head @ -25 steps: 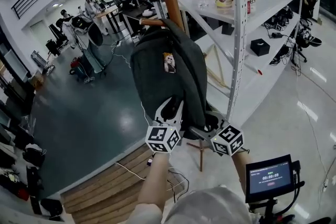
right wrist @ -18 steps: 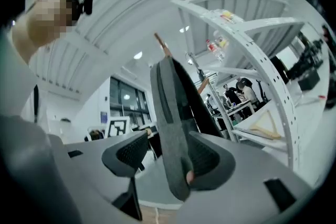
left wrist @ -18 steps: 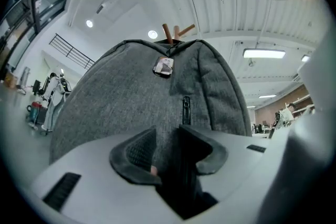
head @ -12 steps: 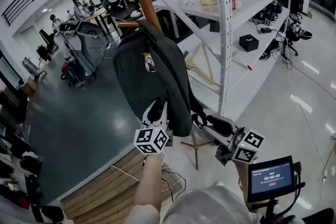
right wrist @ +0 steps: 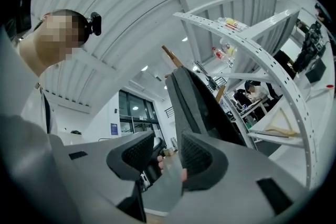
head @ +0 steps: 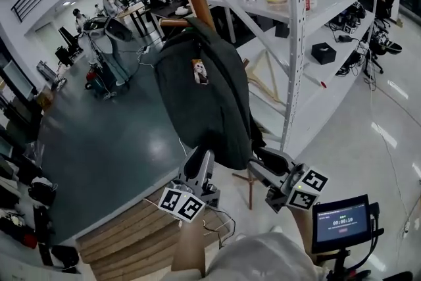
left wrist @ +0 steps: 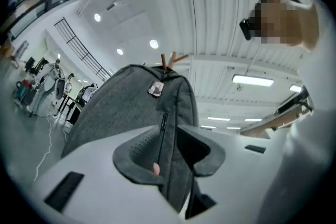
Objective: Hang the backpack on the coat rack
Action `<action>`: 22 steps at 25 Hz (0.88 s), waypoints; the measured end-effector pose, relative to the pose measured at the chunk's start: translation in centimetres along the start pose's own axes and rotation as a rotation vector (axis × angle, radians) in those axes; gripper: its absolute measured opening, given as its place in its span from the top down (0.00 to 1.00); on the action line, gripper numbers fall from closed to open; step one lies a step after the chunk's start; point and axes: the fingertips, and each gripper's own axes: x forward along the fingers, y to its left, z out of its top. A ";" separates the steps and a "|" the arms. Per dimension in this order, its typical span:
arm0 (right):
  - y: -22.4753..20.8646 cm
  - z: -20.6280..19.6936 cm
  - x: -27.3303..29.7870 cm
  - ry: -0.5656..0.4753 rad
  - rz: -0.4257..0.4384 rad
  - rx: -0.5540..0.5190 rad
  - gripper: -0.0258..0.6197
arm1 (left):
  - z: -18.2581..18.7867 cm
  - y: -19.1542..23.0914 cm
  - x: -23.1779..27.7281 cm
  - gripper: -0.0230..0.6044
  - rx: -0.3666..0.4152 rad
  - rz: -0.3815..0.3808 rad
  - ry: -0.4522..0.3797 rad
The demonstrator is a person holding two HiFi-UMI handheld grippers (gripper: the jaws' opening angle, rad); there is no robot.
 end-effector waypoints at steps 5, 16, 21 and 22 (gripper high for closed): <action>1.4 -1.1 1.9 -0.001 0.040 0.025 0.69 | 0.9 -1.2 -2.7 0.80 0.073 -0.001 0.005; 2.3 -3.7 5.0 0.037 0.123 0.097 0.73 | 2.7 -0.5 -5.5 0.82 0.048 0.078 -0.030; 2.9 -4.2 5.3 0.053 0.132 0.111 0.73 | 2.9 -1.4 -6.0 0.86 0.067 0.081 -0.023; 2.9 -4.3 5.3 0.054 0.132 0.114 0.73 | 2.8 -1.6 -6.0 0.86 0.070 0.078 -0.019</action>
